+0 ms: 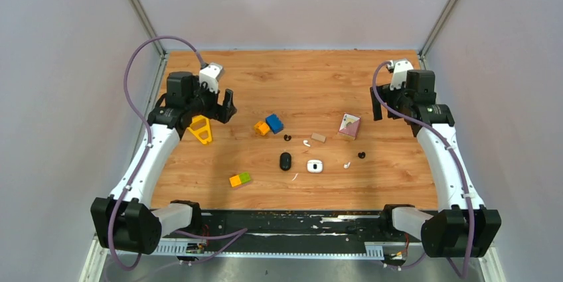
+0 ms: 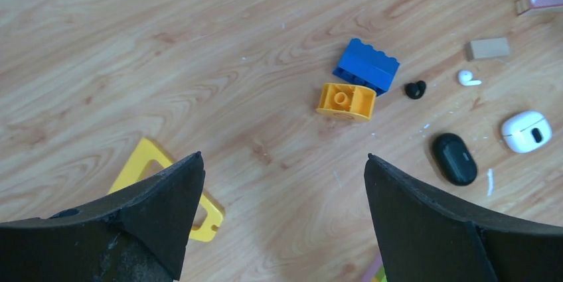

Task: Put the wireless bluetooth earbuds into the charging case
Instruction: Pick up the charging case from the center of the board.

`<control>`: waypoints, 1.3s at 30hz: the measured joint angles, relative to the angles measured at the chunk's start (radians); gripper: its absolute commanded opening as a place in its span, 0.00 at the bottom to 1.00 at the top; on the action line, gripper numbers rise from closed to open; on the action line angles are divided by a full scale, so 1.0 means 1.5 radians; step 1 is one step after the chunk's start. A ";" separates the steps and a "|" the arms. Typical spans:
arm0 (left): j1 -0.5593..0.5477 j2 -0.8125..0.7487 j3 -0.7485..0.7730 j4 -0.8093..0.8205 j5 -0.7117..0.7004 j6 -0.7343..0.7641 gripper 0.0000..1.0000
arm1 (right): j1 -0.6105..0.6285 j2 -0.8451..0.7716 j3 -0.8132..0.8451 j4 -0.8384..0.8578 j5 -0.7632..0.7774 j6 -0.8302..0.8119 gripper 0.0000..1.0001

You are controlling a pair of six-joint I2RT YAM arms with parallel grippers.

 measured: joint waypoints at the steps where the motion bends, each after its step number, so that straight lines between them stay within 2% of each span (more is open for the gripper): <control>1: 0.000 0.000 -0.004 0.002 0.009 -0.008 0.96 | 0.000 -0.004 -0.005 0.001 -0.001 0.002 0.99; 5: 0.000 -0.001 -0.025 0.018 0.053 -0.051 0.95 | 0.000 -0.024 -0.031 -0.001 -0.040 -0.010 0.99; 9: 0.000 0.002 -0.049 0.040 0.101 -0.094 0.94 | 0.000 -0.034 -0.045 -0.016 -0.121 -0.071 0.99; 16: 0.000 0.008 -0.057 0.045 0.125 -0.109 0.92 | 0.002 -0.049 -0.054 -0.037 -0.283 -0.174 0.75; 21: 0.000 0.002 -0.065 0.031 0.125 -0.087 0.93 | 0.027 -0.013 -0.027 -0.061 -0.364 -0.254 0.67; 29: 0.000 -0.019 -0.056 -0.080 0.071 0.069 0.94 | 0.152 0.083 0.029 -0.073 -0.381 -0.401 0.57; 39: 0.000 -0.061 -0.041 -0.213 0.002 0.283 0.95 | 0.325 0.198 0.080 -0.079 -0.376 -0.512 0.54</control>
